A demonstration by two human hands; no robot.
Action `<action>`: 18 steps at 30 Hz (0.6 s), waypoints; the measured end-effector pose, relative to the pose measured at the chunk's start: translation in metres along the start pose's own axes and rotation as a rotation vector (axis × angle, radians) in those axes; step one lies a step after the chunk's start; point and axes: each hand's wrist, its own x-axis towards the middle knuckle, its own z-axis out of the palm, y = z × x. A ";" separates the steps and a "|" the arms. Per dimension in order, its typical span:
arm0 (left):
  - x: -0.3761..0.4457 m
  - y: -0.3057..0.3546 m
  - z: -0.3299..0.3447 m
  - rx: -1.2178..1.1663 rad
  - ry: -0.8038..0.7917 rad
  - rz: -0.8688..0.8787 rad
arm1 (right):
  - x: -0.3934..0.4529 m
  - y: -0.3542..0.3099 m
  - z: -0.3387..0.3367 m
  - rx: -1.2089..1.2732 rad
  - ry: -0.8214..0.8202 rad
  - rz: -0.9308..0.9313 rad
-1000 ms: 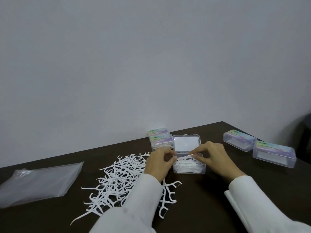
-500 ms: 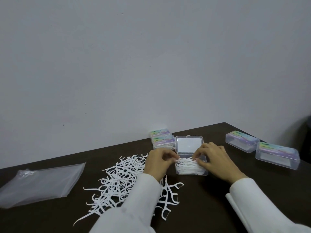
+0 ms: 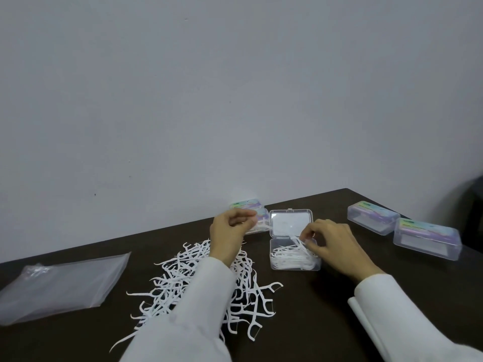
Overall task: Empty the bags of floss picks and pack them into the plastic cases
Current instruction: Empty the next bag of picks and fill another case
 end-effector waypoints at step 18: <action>-0.022 -0.026 0.032 0.242 -0.082 -0.072 | -0.002 -0.003 -0.002 0.072 -0.066 0.017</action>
